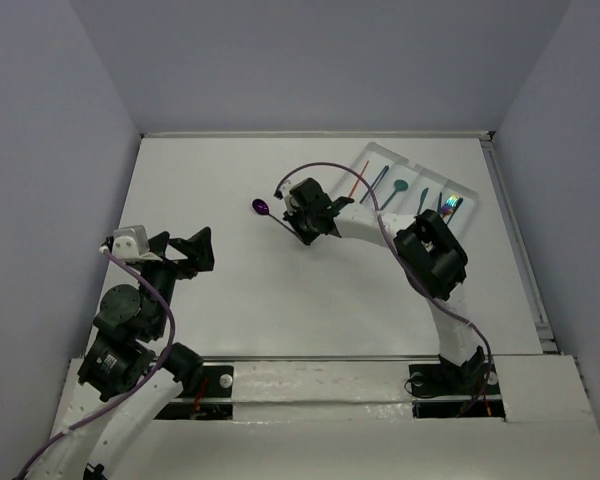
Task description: Sort the eating utensils into containers
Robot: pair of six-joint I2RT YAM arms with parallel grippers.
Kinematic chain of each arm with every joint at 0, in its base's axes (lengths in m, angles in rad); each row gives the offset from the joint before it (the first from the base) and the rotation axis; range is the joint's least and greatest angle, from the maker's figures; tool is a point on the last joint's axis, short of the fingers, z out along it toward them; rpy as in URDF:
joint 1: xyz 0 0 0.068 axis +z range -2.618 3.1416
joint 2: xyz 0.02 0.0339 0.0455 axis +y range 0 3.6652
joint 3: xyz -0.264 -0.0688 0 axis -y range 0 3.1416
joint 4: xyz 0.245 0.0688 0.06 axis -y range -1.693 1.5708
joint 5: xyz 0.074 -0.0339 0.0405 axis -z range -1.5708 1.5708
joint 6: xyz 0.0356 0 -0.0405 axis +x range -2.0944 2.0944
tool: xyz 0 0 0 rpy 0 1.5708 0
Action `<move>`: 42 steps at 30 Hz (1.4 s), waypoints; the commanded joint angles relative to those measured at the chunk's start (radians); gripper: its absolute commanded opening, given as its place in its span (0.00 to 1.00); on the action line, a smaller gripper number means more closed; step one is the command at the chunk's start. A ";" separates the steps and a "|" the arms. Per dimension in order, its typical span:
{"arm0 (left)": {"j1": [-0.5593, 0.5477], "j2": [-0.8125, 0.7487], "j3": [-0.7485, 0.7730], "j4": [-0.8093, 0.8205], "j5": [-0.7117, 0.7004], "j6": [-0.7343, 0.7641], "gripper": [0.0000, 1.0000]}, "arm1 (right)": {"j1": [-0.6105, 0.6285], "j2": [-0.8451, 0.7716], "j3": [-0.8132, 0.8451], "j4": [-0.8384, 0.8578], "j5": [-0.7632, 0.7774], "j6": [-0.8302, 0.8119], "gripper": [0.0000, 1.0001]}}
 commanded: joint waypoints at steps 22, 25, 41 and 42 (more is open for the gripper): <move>0.001 0.006 -0.003 0.051 0.015 0.004 0.99 | 0.021 0.084 0.147 -0.083 0.110 -0.002 0.40; 0.001 0.010 -0.003 0.052 0.020 0.004 0.99 | 0.021 0.015 0.114 -0.076 0.097 0.007 0.47; 0.011 0.015 -0.003 0.052 0.026 0.006 0.99 | 0.021 0.086 0.304 -0.050 0.055 0.013 0.58; 0.011 0.015 -0.003 0.052 0.028 0.006 0.99 | 0.010 0.132 0.327 -0.061 0.054 0.003 0.58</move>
